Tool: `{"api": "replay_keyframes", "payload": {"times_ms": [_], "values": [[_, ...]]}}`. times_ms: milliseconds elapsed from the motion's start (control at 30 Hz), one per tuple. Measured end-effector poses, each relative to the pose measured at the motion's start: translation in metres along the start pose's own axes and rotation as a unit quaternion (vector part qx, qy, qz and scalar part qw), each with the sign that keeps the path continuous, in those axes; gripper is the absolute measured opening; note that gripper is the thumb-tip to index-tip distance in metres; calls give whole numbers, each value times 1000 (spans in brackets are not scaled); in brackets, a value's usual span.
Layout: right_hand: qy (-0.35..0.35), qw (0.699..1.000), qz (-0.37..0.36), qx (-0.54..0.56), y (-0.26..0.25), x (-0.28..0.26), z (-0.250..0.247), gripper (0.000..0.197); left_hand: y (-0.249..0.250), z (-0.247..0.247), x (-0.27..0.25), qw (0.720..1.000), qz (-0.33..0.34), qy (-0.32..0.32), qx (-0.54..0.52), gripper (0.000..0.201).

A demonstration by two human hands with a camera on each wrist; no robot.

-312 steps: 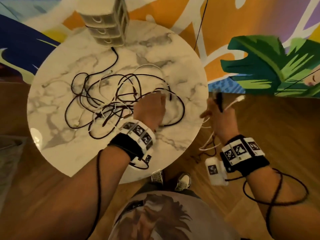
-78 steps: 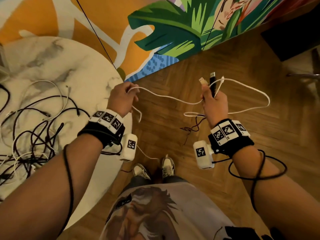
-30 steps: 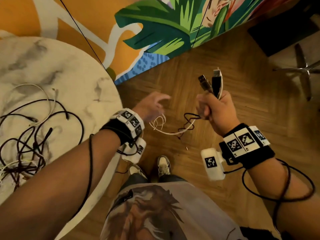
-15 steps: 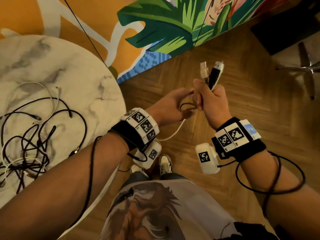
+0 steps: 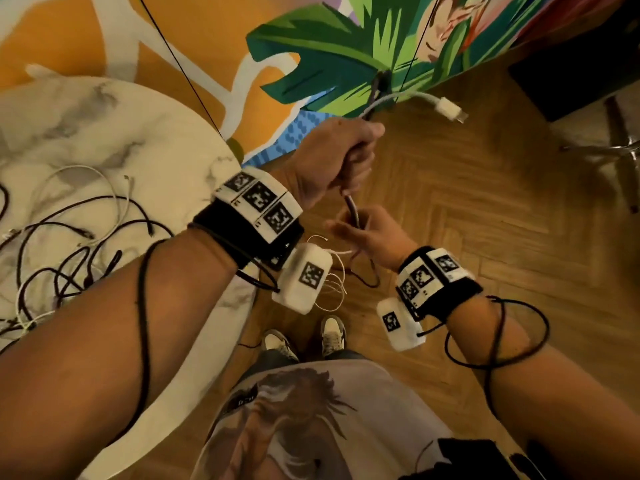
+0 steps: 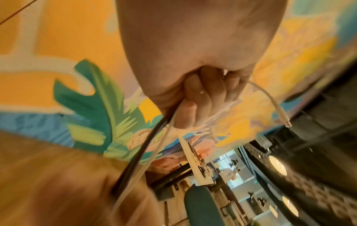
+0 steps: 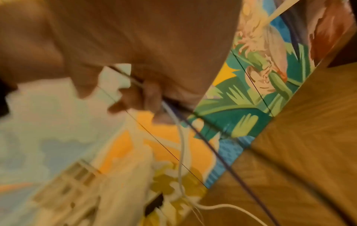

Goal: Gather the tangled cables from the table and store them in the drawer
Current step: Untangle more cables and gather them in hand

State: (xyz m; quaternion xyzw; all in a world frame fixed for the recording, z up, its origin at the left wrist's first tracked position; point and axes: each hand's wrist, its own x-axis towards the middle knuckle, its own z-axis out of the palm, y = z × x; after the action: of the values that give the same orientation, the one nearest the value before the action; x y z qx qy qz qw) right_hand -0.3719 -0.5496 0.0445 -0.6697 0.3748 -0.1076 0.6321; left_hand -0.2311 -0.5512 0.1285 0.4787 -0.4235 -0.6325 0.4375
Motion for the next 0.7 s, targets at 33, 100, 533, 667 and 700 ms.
{"api": "replay_keyframes", "payload": {"times_ms": [33,100,533,667,700], "values": [[31,999,17,-35,12,4,3,30,7,-1,-2,999,8,14,49,51],[149,984,53,-82,35,18,0,32,14,0,-4,979,42,36,196,50],[123,990,1,-63,30,26,-9,52,-11,-7,-21,958,49,124,252,39],[69,954,-13,293,-23,21,-5,43,-39,-6,-27,979,-10,83,188,32],[52,950,-6,308,-31,21,-4,50,-45,-4,-29,979,-28,63,192,29]]}}
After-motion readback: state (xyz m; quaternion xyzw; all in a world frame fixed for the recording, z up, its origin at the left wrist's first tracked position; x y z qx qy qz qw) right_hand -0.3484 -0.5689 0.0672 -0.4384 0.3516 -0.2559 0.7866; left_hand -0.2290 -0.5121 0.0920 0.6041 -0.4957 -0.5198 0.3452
